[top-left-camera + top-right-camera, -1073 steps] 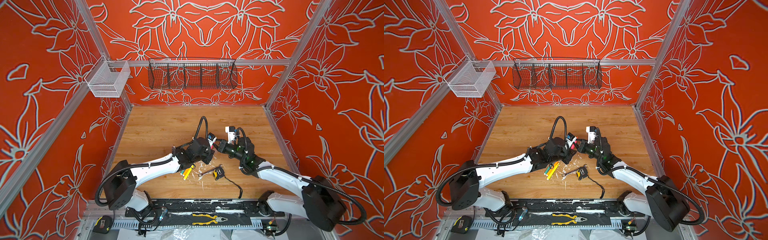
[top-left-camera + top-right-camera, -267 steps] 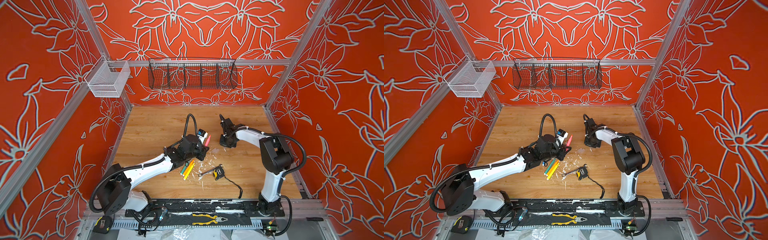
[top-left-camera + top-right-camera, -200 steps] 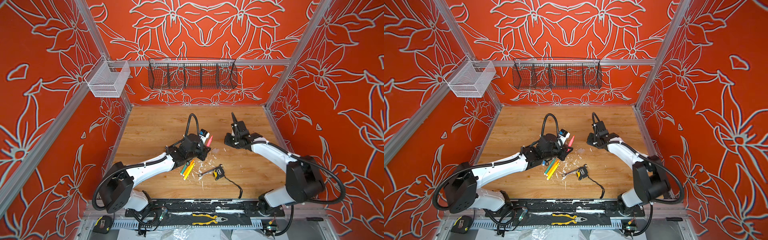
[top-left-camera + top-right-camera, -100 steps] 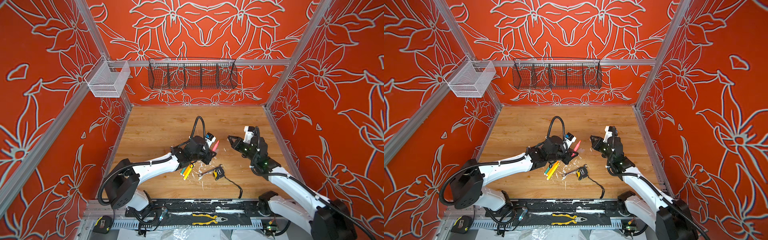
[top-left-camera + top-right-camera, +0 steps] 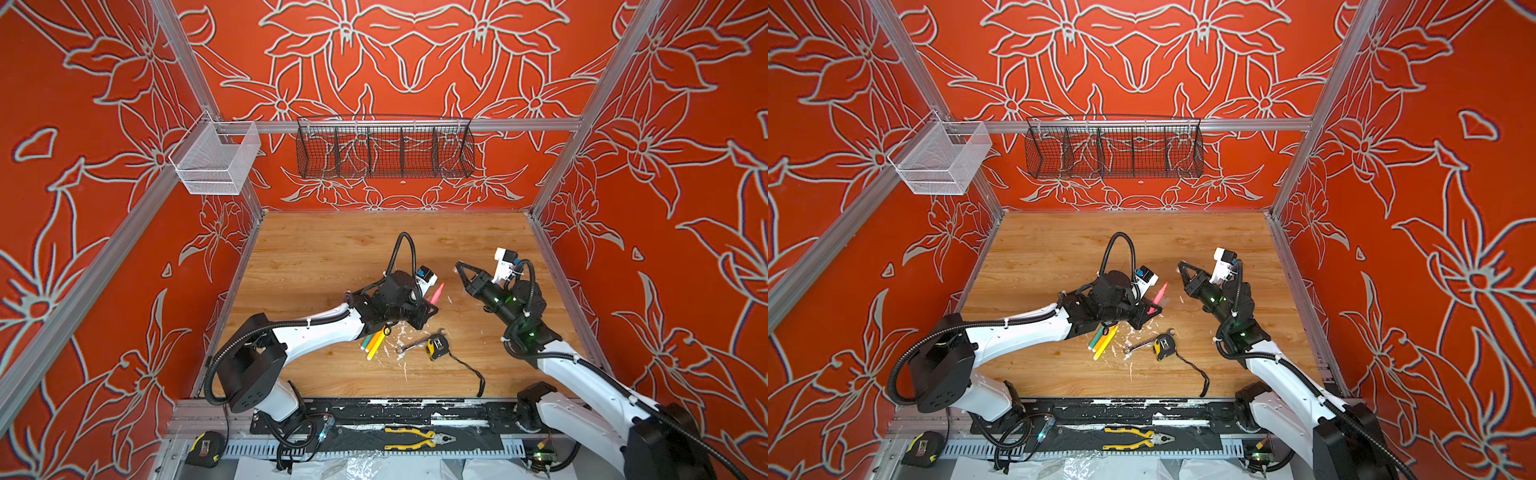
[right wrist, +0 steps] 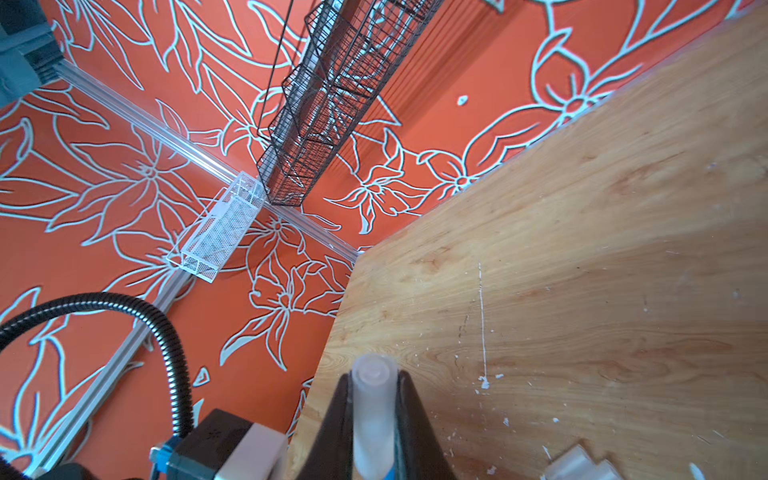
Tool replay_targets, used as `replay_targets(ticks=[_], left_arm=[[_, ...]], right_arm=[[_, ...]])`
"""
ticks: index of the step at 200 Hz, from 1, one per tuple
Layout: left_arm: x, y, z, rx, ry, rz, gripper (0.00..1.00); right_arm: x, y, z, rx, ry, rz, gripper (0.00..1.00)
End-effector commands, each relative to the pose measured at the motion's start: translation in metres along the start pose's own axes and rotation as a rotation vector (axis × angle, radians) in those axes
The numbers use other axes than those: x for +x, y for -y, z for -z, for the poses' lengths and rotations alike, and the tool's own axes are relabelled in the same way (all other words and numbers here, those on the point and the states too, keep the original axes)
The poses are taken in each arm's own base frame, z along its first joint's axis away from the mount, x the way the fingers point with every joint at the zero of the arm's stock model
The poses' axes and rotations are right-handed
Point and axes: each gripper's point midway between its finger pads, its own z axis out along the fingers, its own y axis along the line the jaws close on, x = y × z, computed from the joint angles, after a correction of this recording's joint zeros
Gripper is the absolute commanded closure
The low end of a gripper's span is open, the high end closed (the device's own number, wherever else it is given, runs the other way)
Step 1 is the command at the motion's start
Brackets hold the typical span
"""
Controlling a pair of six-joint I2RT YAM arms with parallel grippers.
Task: Insert the pens into the pen caps
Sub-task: 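Lift the translucent cap and carry it toward the pink highlighter with the right gripper, then lower the translucent cap onto the pink highlighter tip with the right gripper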
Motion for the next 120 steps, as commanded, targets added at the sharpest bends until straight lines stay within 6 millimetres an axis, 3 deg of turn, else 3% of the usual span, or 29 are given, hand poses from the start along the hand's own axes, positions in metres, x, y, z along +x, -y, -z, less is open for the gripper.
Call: replay_targets(ticks=[1, 120], left_arm=[[-0.005, 0.011, -0.004, 0.039, 0.003, -0.005, 1.0], [-0.009, -0.004, 0.004, -0.06, 0.04, 0.012, 1.0]], right_arm=[[0.002, -0.009, -0.001, -0.064, -0.009, -0.02, 1.0], [0.03, 0.0, -0.024, -0.127, -0.116, -0.106, 1.0]])
